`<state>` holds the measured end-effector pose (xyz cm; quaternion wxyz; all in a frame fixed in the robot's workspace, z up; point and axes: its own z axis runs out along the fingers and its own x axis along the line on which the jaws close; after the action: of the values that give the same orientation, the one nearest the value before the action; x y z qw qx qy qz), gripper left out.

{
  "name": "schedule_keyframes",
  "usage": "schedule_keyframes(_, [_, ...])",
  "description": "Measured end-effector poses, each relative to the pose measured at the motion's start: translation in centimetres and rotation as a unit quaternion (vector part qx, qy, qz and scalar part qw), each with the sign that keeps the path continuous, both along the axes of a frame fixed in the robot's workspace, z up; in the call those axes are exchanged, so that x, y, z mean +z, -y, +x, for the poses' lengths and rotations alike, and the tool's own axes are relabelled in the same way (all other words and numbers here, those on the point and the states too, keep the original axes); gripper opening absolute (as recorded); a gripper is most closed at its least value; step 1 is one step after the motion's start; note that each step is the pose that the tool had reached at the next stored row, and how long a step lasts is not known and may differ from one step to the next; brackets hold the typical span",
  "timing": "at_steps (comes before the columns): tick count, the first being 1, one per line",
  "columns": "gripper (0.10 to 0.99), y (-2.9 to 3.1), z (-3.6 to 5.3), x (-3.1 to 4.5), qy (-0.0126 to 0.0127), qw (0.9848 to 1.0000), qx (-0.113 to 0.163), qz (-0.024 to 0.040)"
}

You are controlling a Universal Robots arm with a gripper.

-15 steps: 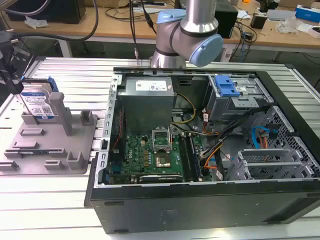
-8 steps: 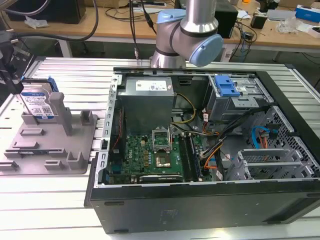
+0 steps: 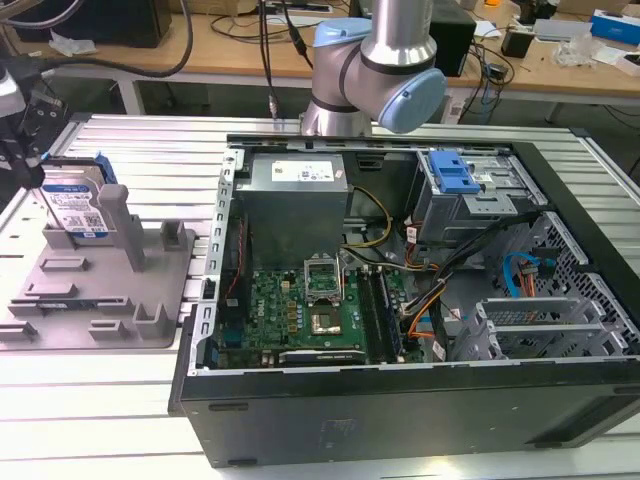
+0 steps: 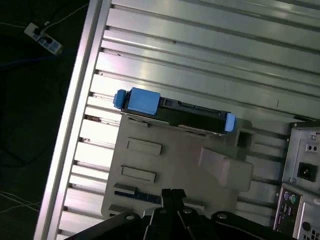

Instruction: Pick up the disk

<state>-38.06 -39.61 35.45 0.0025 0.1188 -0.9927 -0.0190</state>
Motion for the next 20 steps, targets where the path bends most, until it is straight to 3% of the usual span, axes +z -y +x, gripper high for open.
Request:
schedule_keyframes(3, [0.106,0.00,0.00,0.00,0.0000,0.9990,0.045,0.0000])
schedule_keyframes(8, [0.106,0.00,0.00,-0.01,0.0000,0.9947,0.103,0.0000])
schedule_keyframes(10, [0.235,0.00,0.00,-0.02,0.0000,0.9907,0.136,0.0000])
schedule_keyframes(11, [0.298,0.00,0.00,-0.02,0.0000,0.9894,0.146,0.0000])
schedule_keyframes(12, [0.298,0.00,0.00,-0.02,0.0000,0.9873,0.159,0.0000])
schedule_keyframes(13, [0.357,0.00,0.00,-0.02,0.0000,0.9859,0.167,0.0000])
schedule_keyframes(15, [0.482,0.00,0.00,-0.06,0.0000,0.9791,0.203,0.0000])
schedule_keyframes(16, [0.482,0.00,0.01,-0.08,0.0000,0.9742,0.226,0.0000])
schedule_keyframes(17, [0.482,0.00,0.01,-0.09,0.0000,0.9705,0.241,0.0000])
schedule_keyframes(19, [0.482,0.00,0.01,-0.10,0.0000,0.9661,0.258,0.0000])
schedule_keyframes(20, [0.498,0.00,0.01,-0.12,0.0000,0.9614,0.275,0.0000])
